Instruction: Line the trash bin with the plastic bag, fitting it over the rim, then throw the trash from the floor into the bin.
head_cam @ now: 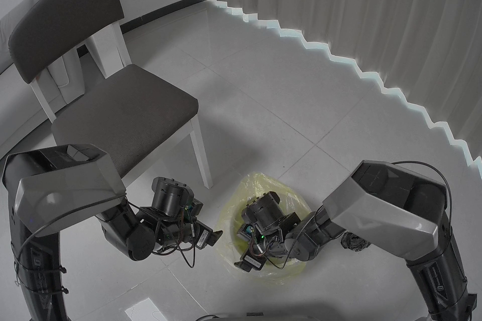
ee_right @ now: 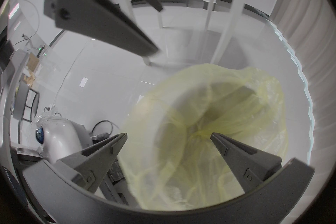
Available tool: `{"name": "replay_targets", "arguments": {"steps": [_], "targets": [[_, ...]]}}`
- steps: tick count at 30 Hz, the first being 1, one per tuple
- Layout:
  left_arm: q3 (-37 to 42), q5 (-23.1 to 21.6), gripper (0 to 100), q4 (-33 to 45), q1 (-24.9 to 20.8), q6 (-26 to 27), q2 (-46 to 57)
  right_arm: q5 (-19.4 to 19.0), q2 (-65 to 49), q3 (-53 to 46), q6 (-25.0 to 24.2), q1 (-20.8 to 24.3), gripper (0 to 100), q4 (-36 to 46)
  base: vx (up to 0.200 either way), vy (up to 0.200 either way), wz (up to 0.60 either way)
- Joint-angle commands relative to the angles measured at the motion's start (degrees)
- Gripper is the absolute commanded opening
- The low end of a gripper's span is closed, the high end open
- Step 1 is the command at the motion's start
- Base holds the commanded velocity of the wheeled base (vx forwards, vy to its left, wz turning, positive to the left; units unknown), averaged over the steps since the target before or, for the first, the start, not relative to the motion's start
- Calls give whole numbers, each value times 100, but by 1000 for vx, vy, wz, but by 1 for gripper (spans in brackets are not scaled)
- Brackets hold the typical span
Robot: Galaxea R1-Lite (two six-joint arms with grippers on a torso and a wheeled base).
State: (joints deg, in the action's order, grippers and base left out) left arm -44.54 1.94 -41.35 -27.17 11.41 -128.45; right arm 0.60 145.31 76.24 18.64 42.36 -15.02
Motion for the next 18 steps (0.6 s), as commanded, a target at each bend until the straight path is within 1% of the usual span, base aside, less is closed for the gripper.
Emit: {"name": "replay_targets", "arguments": {"steps": [1, 6, 10, 12, 17, 18], "targets": [[-72, 0, 100, 4, -148, 10, -215, 2, -91, -65, -1, 167, 100, 17, 0, 0, 0], [-204, 0, 100, 13, -306, 2, -409, 11, 138, 163, -9, 150, 100, 201, 0, 0, 0], [-204, 8, 100, 48, -359, 19, -523, 11, 173, 356, -194, 150, 100, 535, 0, 0, 0], [-230, 8, 100, 92, -368, 28, -593, 2, 129, 330, -308, 150, 100, 561, 0, 0, 0], [-423, 8, 100, 127, -368, 54, -795, 2, 59, 233, -308, 150, 100, 553, 0, 0, 0], [-634, 17, 100, 233, -359, 81, -945, -42, -73, 146, -317, 176, 100, 553, 0, 0, 0]]}}
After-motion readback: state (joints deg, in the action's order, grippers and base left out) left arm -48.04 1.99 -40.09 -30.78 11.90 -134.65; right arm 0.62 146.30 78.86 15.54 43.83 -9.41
